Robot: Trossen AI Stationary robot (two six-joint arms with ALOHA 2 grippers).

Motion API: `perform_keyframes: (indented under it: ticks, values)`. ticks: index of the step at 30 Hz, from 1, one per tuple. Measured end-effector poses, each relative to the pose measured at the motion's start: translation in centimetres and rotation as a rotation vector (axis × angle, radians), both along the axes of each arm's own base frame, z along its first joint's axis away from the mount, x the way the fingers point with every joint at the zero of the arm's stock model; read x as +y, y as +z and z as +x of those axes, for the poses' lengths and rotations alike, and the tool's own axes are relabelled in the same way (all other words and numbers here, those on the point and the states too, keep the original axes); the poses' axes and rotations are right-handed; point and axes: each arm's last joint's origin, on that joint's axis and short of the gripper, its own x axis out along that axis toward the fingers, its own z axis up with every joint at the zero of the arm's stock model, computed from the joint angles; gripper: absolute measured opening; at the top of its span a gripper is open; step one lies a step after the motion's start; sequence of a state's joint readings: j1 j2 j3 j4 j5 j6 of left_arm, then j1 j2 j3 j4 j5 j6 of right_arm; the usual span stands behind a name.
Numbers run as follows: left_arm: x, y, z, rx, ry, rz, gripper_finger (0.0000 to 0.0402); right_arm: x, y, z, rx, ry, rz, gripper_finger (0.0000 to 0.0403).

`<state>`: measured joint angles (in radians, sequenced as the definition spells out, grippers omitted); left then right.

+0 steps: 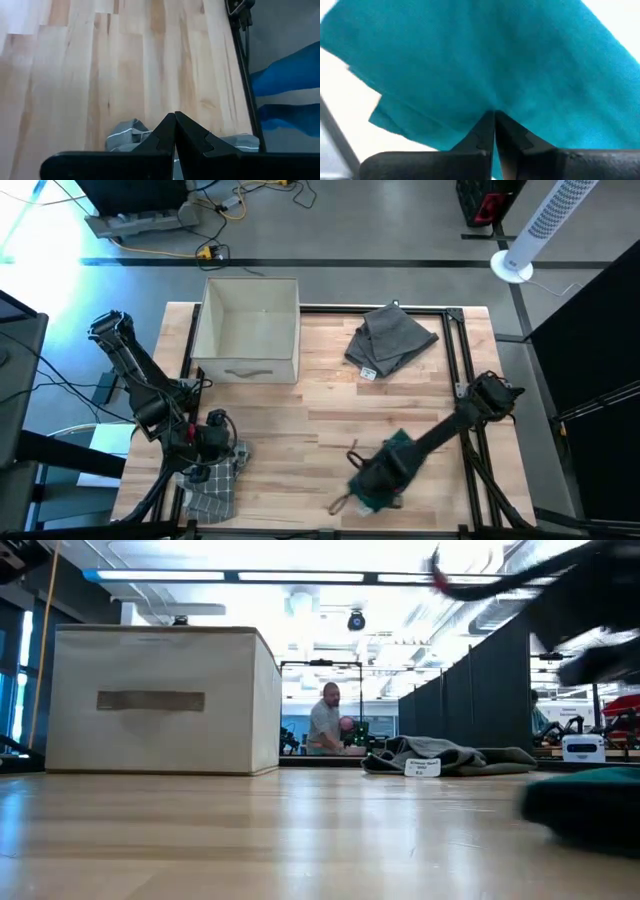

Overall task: Fold towel
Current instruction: Fold the green towel

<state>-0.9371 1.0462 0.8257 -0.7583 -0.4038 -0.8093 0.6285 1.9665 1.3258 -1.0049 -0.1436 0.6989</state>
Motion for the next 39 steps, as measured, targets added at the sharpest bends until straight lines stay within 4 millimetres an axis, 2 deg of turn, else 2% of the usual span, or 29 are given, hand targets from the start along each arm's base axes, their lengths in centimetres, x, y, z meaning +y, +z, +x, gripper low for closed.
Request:
perform_keyframes:
  ticks: [3,5,11,14,20,25,30,39]
  values:
    - [0.1,0.0,0.0,-0.002,0.007,0.013,0.0,-0.2,1.1,-2.1,0.09,0.02,-0.111,0.0]
    - [0.1,0.0,0.0,-0.002,0.007,0.012,0.0,-0.2,2.4,-2.5,0.059,-0.029,-0.104,0.0]
    - [0.0,0.0,0.0,-0.008,0.008,0.004,0.0,0.4,8.9,-1.6,-0.37,-0.377,0.158,0.0]
    - [0.1,0.0,0.1,-0.021,0.018,0.012,0.0,0.5,9.9,-2.1,-0.431,-0.583,0.158,0.0]
    - [0.1,0.1,0.1,-0.031,0.026,0.019,0.0,1.0,8.7,-3.4,-0.306,-1.075,0.065,0.0]
    - [0.1,0.1,0.1,-0.036,0.013,0.033,0.0,0.9,7.9,-3.1,-0.176,-1.29,0.051,0.0024]
    - [0.1,0.1,0.1,-0.044,-0.002,0.05,0.0,-0.5,7.0,-2.8,0.057,-1.54,-0.065,0.0098]
    - [0.2,0.1,0.2,-0.067,0.008,0.075,0.0,-2.4,4.3,-0.7,0.041,-1.648,-0.215,0.0245]
